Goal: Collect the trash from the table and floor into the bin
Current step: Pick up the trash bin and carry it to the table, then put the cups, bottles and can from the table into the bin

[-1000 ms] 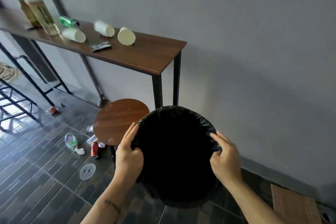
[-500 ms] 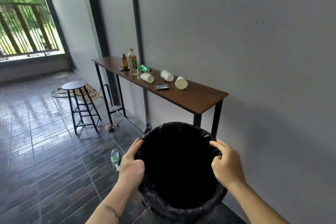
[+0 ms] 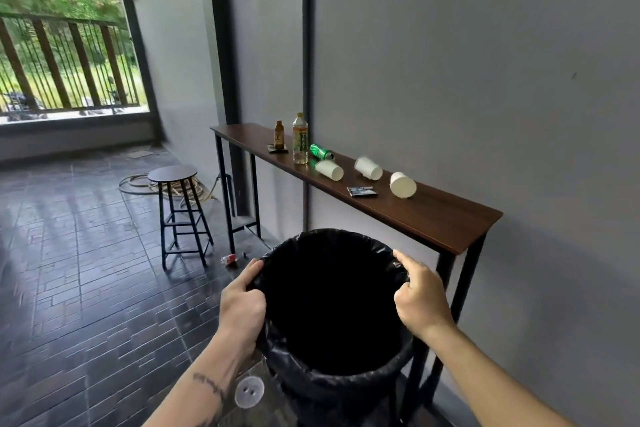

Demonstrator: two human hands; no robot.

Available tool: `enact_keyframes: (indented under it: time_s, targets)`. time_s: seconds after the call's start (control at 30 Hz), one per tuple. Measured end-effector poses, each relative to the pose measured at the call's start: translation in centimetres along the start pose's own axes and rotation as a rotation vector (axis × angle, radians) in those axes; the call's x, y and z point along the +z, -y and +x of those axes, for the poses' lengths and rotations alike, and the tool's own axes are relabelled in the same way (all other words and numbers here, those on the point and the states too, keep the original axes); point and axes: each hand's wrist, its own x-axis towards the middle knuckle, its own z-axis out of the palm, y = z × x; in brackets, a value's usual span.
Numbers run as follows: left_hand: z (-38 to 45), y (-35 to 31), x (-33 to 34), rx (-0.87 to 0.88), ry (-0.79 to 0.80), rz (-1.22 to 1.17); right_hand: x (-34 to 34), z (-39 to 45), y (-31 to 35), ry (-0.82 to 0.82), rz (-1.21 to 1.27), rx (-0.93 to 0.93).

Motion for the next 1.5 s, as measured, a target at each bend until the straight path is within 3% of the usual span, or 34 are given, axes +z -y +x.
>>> enact_keyframes:
  time_s: [0.43, 0.67, 0.9, 1.1, 1.33, 1.5]
  targets:
    - [13.6, -1.5, -7.9, -0.012, -0.040, -0.017, 11.2, 8.6, 6.8, 0.039, -0.078, 0.046]
    - [21.7, -0.9, -6.2, -0.045, -0.097, 0.027, 14.4, 14.9, 4.0, 0.164, -0.070, 0.089]
    - [30.1, 0.6, -2.9, -0.079, -0.192, 0.073, 15.5, 24.7, 0.9, 0.076, -0.125, 0.055]
    - [34.5, 1.9, 0.3, -0.108, -0.190, 0.121, 14.8, 31.8, -1.8, 0.078, -0.451, 0.108]
    - [39.6, 2.6, 3.5, -0.134, -0.077, 0.135, 16.5, 36.7, -4.2, 0.196, -0.651, 0.302]
    - [43.4, 1.9, 4.3, -0.160, 0.050, 0.139, 18.2, 38.6, -4.0, 0.142, -0.711, 0.420]
